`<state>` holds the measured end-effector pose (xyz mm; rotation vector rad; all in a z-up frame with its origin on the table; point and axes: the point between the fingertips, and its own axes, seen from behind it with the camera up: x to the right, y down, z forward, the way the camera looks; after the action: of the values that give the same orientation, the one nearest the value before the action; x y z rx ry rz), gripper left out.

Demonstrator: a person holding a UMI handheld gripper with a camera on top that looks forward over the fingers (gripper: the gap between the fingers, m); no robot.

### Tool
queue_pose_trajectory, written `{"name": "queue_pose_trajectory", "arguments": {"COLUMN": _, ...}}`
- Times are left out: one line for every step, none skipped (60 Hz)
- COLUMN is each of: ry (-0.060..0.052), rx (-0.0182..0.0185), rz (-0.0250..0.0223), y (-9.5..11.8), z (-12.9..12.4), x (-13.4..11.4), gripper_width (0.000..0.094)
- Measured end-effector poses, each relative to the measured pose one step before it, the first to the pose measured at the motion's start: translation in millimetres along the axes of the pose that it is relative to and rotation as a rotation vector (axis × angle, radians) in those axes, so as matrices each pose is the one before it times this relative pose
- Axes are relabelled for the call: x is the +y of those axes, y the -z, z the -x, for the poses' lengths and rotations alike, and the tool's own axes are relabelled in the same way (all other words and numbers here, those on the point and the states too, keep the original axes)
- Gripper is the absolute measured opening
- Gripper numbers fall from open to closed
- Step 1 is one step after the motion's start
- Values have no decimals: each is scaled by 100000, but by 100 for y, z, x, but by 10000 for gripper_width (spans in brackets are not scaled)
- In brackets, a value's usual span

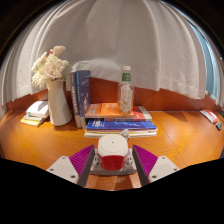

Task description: Unplug charger

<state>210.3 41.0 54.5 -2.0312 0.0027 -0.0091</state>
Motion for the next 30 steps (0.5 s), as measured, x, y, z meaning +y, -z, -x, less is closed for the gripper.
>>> {"name": "queue_pose_trajectory", "arguments": {"ry": -215, "rx": -712, "rz": -49, "y": -395, "z": 75, "x": 1, "gripper_width": 692}}
{"name": "queue_pose_trajectory", "arguments": {"ry": -79, "rx": -476, "rz": 139, "y": -324, "z": 42, "x": 43, "gripper_width": 601}}
{"name": "queue_pose_trajectory", "arguments": {"ry": 254, "rx": -232, "rz": 380, "y": -307, "z": 46, "x": 128, "gripper_width": 479}}
{"name": "queue_pose_trajectory", "arguments": {"ry": -9, "rx": -963, "rz": 479, "y": -75, "z": 166, "x": -125, "gripper_width": 482}}
{"name": "queue_pose_trajectory", "arguments": {"ry": -12, "rx": 792, "rz": -922, "y": -48, "z": -123, "x": -213, "gripper_width": 481}}
{"name": "queue_pose_trajectory", "arguments": {"ry": 314, "rx": 48, "rz": 595, "y": -63, "z": 17, "x": 302, "gripper_width": 479}}
{"name": "queue_pose_trajectory", "arguments": {"ry": 415, "rx": 317, "rz": 910, "y": 82, "z": 6, "x": 111, "gripper_width": 472}}
{"name": "queue_pose_trajectory", "arguments": {"ry": 605, "rx": 367, "rz": 506, "y": 73, "z": -19, "x": 32, "gripper_width": 469}}
{"name": "queue_pose_trajectory", "arguments": {"ry": 267, "rx": 199, "rz": 570, "y": -60, "z": 89, "x": 47, "gripper_width": 452}}
{"name": "queue_pose_trajectory", "arguments": {"ry": -170, "rx": 15, "rz": 791, "y": -2, "z": 50, "x": 64, "gripper_width": 444}}
{"name": "queue_pose_trajectory", "arguments": {"ry": -595, "rx": 71, "rz": 541, "y": -34, "z": -19, "x": -29, "gripper_width": 431}}
{"name": "queue_pose_trajectory", "arguments": {"ry": -870, "rx": 17, "rz": 682, "y": -32, "z": -9, "x": 28, "gripper_width": 427}}
{"name": "queue_pose_trajectory", "arguments": {"ry": -553, "rx": 1, "rz": 852, "y": -25, "z": -12, "x": 37, "gripper_width": 414}}
{"name": "queue_pose_trajectory", "arguments": {"ry": -69, "rx": -59, "rz": 805, "y": 23, "z": 8, "x": -24, "gripper_width": 412}}
{"name": "queue_pose_trajectory", "arguments": {"ry": 73, "rx": -161, "rz": 948, "y": -43, "z": -5, "x": 18, "gripper_width": 399}}
{"name": "queue_pose_trajectory", "arguments": {"ry": 112, "rx": -209, "rz": 1128, "y": 61, "z": -110, "x": -91, "gripper_width": 397}}
{"name": "queue_pose_trajectory", "arguments": {"ry": -364, "rx": -230, "rz": 1136, "y": 2, "z": 38, "x": 64, "gripper_width": 378}}
{"name": "queue_pose_trajectory", "arguments": {"ry": -647, "rx": -418, "rz": 1193, "y": 57, "z": -6, "x": -64, "gripper_width": 377}}
{"name": "queue_pose_trajectory", "arguments": {"ry": -1084, "rx": -533, "rz": 1118, "y": -15, "z": -11, "x": -11, "gripper_width": 377}}
{"name": "queue_pose_trajectory", "arguments": {"ry": -1396, "rx": -508, "rz": 1022, "y": 8, "z": -41, "x": -70, "gripper_width": 367}}
{"name": "queue_pose_trajectory", "arguments": {"ry": -1534, "rx": -201, "rz": 197, "y": 211, "z": -92, "x": -507, "gripper_width": 369}}
{"name": "queue_pose_trajectory", "arguments": {"ry": -1412, "rx": -177, "rz": -1548, "y": 370, "z": -53, "x": -902, "gripper_width": 371}}
{"name": "queue_pose_trajectory", "arguments": {"ry": -772, "rx": 315, "rz": -4263, "y": 690, "z": -36, "x": -1730, "gripper_width": 370}}
{"name": "queue_pose_trajectory", "arguments": {"ry": 858, "rx": 829, "rz": -4317, "y": 418, "z": -273, "x": -2183, "gripper_width": 370}}
{"name": "queue_pose_trajectory", "arguments": {"ry": 4395, "rx": 2524, "rz": -9027, "y": 1311, "z": -394, "x": -3610, "gripper_width": 369}}
{"name": "queue_pose_trajectory", "arguments": {"ry": 1543, "rx": 2209, "rz": -7274, "y": 429, "z": -358, "x": -2688, "gripper_width": 369}}
{"name": "queue_pose_trajectory", "arguments": {"ry": 2587, "rx": 2470, "rz": -7180, "y": 669, "z": -557, "x": -3328, "gripper_width": 368}}
{"name": "queue_pose_trajectory", "arguments": {"ry": 499, "rx": 1279, "rz": -6549, "y": 412, "z": -405, "x": -2820, "gripper_width": 367}}
{"name": "queue_pose_trajectory", "arguments": {"ry": -640, "rx": 12, "rz": -4787, "y": 221, "z": -240, "x": -2528, "gripper_width": 366}}
{"name": "queue_pose_trajectory", "arguments": {"ry": -1465, "rx": -575, "rz": -3594, "y": 24, "z": -108, "x": -2085, "gripper_width": 365}}
